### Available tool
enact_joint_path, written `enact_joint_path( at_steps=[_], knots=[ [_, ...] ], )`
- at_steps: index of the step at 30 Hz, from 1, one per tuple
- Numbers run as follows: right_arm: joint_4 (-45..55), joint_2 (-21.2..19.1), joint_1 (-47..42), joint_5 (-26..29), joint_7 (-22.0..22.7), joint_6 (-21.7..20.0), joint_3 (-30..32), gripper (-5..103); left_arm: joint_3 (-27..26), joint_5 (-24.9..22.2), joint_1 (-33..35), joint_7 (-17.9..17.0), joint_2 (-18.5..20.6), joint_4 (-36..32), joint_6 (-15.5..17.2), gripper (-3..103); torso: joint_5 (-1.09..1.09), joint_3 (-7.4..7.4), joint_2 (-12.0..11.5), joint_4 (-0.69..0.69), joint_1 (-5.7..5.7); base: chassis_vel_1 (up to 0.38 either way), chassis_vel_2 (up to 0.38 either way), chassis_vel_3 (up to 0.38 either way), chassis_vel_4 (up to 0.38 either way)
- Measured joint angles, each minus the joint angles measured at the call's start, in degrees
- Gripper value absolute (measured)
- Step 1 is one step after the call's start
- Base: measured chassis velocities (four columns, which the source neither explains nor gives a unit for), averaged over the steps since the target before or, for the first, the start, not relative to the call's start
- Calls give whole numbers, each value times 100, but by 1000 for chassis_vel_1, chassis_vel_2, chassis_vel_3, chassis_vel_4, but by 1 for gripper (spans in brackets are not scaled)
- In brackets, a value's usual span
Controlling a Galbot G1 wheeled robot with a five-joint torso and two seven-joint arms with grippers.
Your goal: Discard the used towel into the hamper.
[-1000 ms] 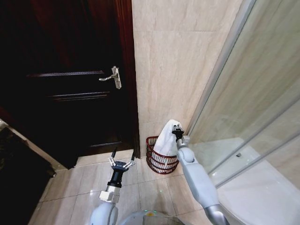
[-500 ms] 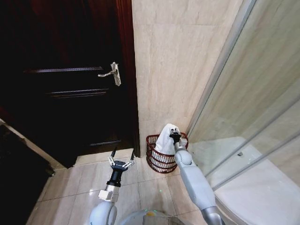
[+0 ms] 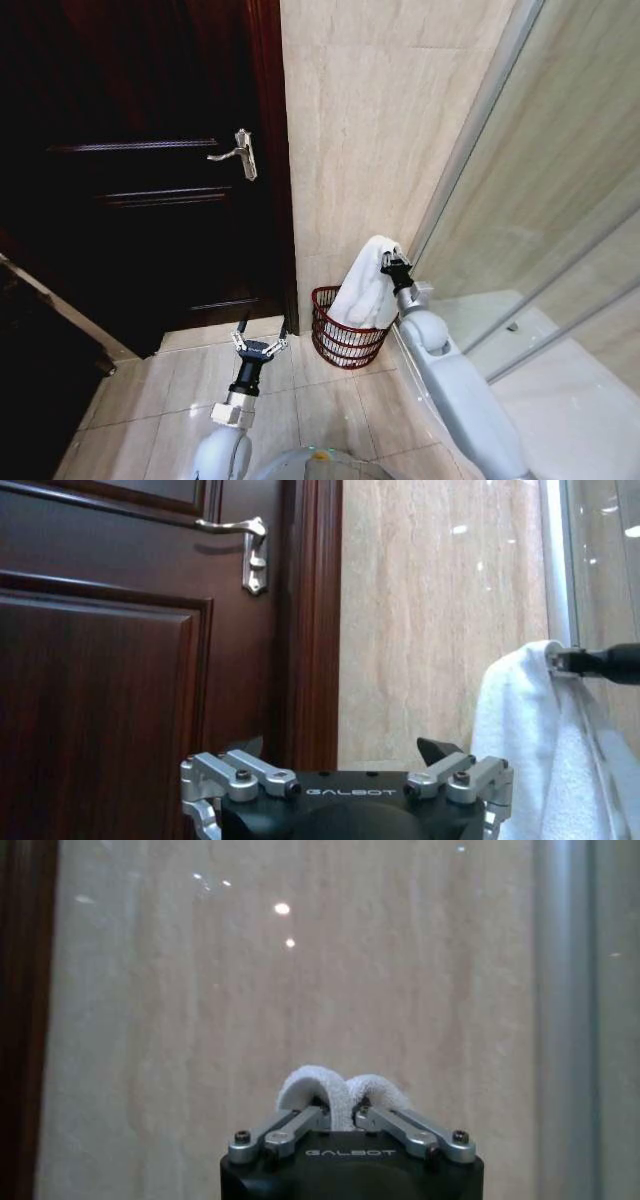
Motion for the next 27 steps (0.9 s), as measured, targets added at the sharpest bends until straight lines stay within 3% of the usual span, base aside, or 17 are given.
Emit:
enact_joint_path(
  at_steps=[8, 13, 17, 24, 27],
  knots=[
    [-930, 416, 139, -189, -97, 135, -250, 7, -47, -93, 35, -4, 55, 5, -68, 100, 2, 7, 8, 1, 7, 0, 0, 0, 0],
    [-1652, 789, -72, -392, -181, 336, -148, 7, -55, -133, 39, -6, 79, -43, -69, 100, 2, 9, 15, 1, 9, 0, 0, 0, 0],
    [-1893, 855, -182, -421, -192, 329, -26, 7, -45, -136, 37, -5, 90, -75, -24, 100, 2, 11, 18, 0, 11, 0, 0, 0, 0],
    [-1929, 788, -206, -374, -108, 42, 86, 7, -25, -133, 6, -5, 90, -26, 2, 100, 1, 13, 21, 0, 12, 0, 0, 0, 0],
    [-1654, 624, -248, 103, -18, -494, 80, 7, -20, -124, 6, -5, 73, 9, 3, 100, 0, 8, 15, 0, 9, 0, 0, 0, 0]
  ],
)
